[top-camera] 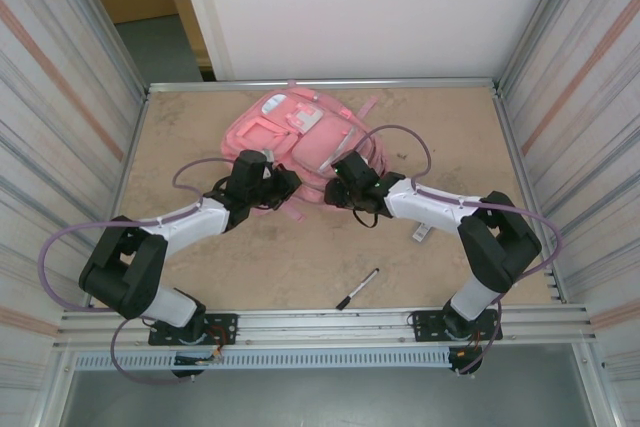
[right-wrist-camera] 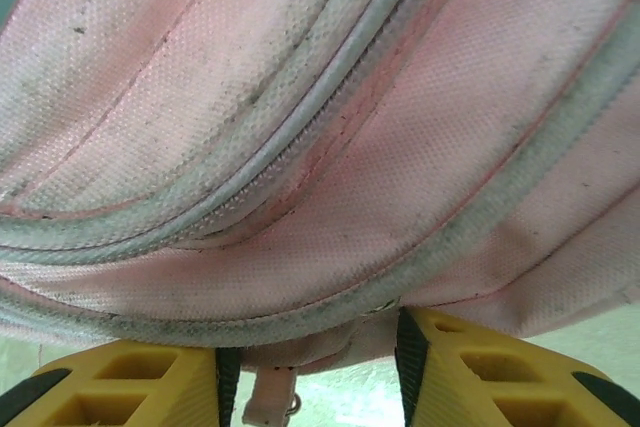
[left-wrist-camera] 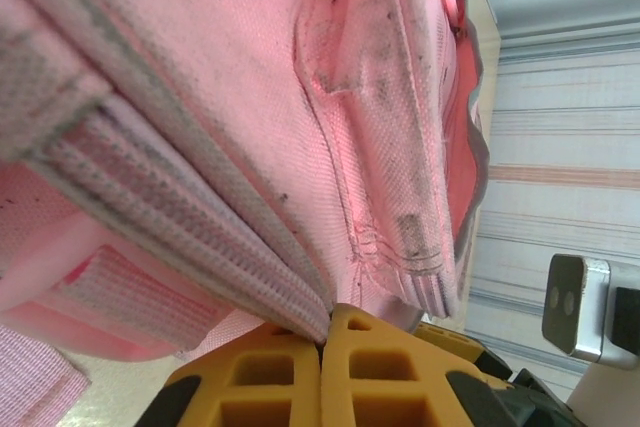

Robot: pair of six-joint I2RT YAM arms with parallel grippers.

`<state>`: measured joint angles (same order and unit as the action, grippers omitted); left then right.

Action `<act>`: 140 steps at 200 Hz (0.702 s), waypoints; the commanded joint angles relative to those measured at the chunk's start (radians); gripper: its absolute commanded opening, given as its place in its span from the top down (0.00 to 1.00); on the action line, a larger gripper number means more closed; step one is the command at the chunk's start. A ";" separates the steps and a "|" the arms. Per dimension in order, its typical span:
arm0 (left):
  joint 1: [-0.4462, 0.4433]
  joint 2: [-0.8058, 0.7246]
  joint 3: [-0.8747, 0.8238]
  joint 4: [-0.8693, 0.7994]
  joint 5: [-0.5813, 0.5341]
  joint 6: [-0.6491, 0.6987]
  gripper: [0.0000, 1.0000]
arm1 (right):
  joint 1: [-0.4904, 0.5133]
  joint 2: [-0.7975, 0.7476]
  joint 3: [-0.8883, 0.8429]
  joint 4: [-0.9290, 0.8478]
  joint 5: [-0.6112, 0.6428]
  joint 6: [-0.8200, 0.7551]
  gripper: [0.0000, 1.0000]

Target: Pack the student bag

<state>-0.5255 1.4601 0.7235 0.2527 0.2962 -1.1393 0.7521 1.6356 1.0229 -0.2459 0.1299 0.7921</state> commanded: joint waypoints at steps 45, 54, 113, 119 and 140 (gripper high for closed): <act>-0.011 -0.058 -0.002 0.026 0.061 0.005 1.00 | -0.040 0.004 0.028 0.027 0.254 -0.166 0.72; -0.011 -0.060 -0.005 0.025 0.059 0.005 1.00 | -0.058 0.001 0.024 0.029 0.226 -0.177 0.73; -0.006 -0.060 -0.010 0.021 0.050 0.007 1.00 | -0.185 -0.035 0.006 0.042 -0.014 -0.308 0.70; -0.005 -0.056 -0.007 0.023 0.050 0.009 1.00 | -0.190 -0.039 0.005 0.044 -0.034 -0.325 0.70; -0.002 -0.046 0.006 0.014 0.063 0.016 1.00 | -0.195 -0.057 0.007 0.040 -0.078 -0.384 0.71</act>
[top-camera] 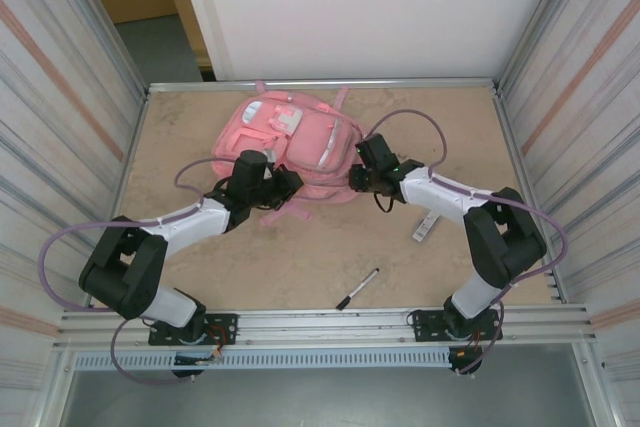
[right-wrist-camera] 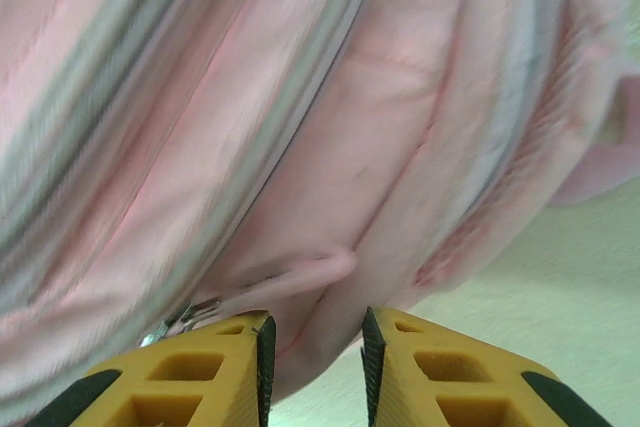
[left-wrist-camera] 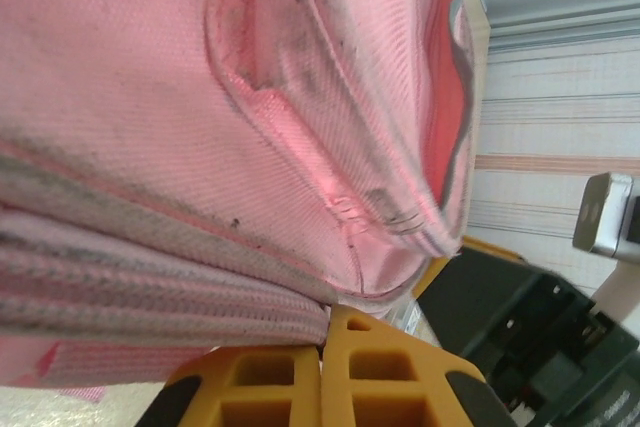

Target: Pack the student bag

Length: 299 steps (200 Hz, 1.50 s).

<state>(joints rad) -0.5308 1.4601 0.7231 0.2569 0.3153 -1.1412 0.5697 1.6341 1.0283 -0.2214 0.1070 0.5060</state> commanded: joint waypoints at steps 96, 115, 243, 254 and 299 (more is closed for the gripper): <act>0.045 -0.072 0.029 -0.051 0.068 0.032 1.00 | -0.105 -0.115 -0.012 0.012 -0.445 -0.426 0.60; 0.057 -0.070 0.060 -0.093 0.106 0.049 1.00 | -0.170 -0.074 0.033 -0.046 -0.694 -0.707 0.57; 0.102 -0.137 0.015 -0.127 0.158 0.025 1.00 | -0.157 0.087 0.069 -0.046 -0.671 -1.318 0.65; 0.102 -0.143 0.020 -0.134 0.158 0.028 1.00 | -0.154 0.096 0.071 -0.041 -0.666 -1.314 0.67; 0.102 -0.140 0.029 -0.129 0.169 0.031 1.00 | -0.127 0.112 0.024 0.044 -0.634 -1.318 0.68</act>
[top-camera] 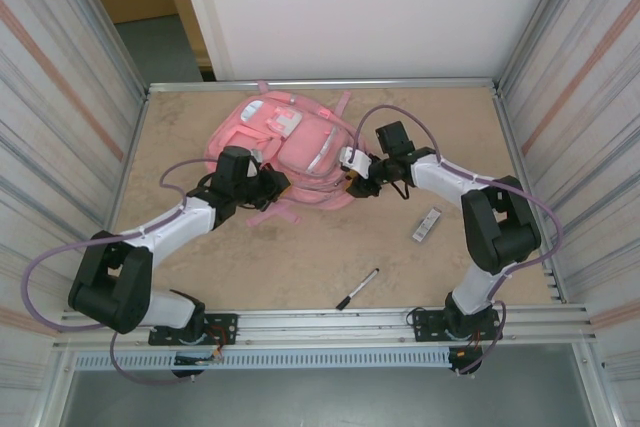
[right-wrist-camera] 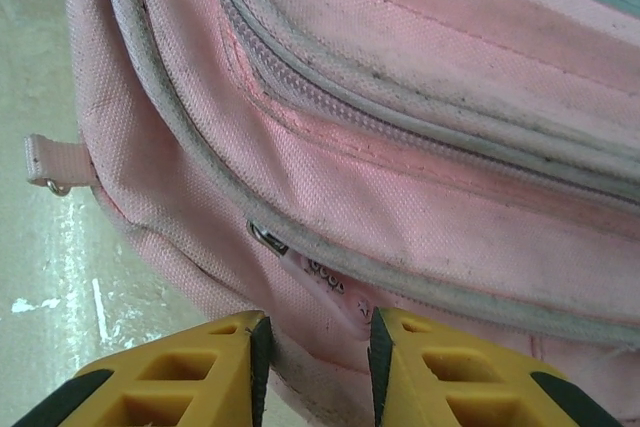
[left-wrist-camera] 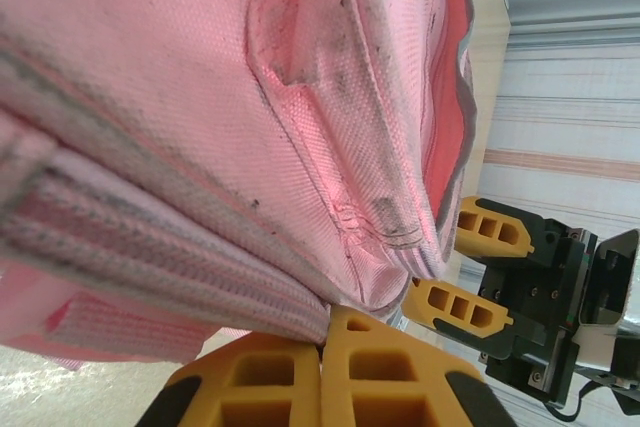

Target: Pack the student bag

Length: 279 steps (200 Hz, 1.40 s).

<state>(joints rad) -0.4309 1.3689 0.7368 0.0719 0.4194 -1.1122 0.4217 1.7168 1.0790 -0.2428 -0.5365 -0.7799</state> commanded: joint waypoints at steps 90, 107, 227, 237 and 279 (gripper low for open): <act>0.002 -0.041 -0.008 0.089 0.078 -0.009 1.00 | 0.075 -0.011 -0.145 0.275 0.047 0.030 0.71; 0.002 -0.038 -0.014 0.101 0.076 -0.010 1.00 | 0.104 -0.042 -0.208 0.372 0.076 0.065 0.70; 0.034 -0.059 -0.063 0.102 0.064 -0.001 1.00 | 0.133 -0.125 -0.310 0.531 0.265 0.190 0.98; 0.051 -0.060 -0.072 0.104 0.071 -0.003 1.00 | 0.110 -0.145 -0.327 0.530 0.250 0.214 0.99; 0.119 -0.088 -0.085 0.072 0.075 0.029 1.00 | 0.083 -0.183 -0.363 0.520 0.234 0.228 1.00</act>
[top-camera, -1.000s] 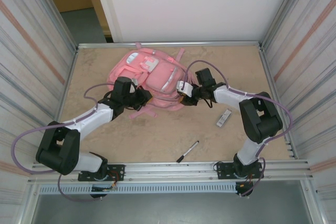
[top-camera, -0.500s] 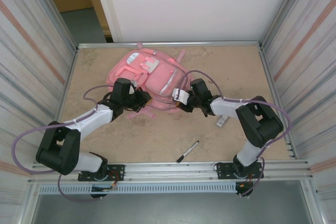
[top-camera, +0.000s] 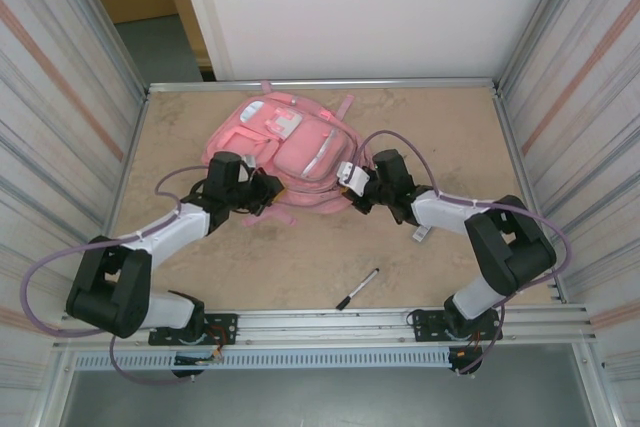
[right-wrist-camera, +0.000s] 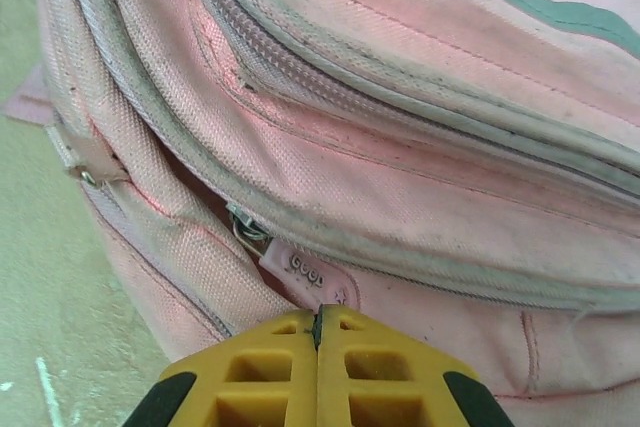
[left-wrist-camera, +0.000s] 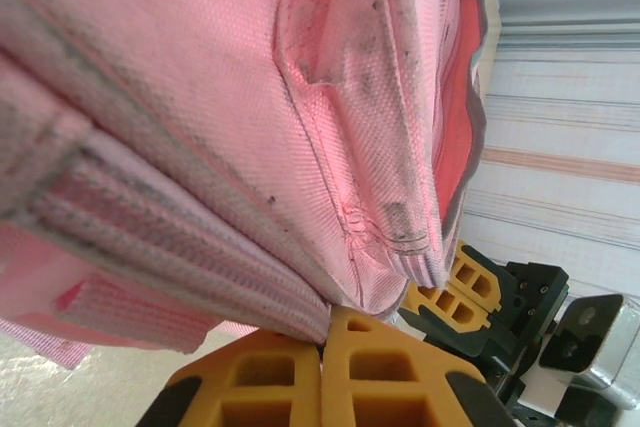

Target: Pack the student bag

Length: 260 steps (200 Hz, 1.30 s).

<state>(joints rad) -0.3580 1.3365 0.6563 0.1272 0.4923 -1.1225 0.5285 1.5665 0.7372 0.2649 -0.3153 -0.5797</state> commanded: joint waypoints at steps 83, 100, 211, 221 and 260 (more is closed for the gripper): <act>0.125 -0.153 0.123 -0.527 -0.106 0.262 0.41 | 0.033 -0.160 -0.055 -0.046 0.024 0.157 0.78; 0.031 -0.190 0.189 -0.611 -0.262 0.251 0.46 | -0.017 -0.213 -0.041 0.011 0.156 0.405 0.73; -0.422 0.379 0.867 -0.795 -0.614 0.898 0.38 | -0.236 -0.310 0.076 -0.387 0.392 1.214 0.32; -0.442 0.436 0.918 -0.830 -0.670 0.927 0.33 | -0.254 -0.325 0.066 -0.397 0.392 1.221 0.21; -0.477 0.641 1.045 -0.932 -0.784 0.912 0.33 | -0.275 -0.341 0.080 -0.474 0.377 1.167 0.17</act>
<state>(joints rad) -0.8307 1.8706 1.6482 -0.6575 -0.1448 -0.2783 0.2577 1.2621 0.8150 -0.1589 0.0956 0.5777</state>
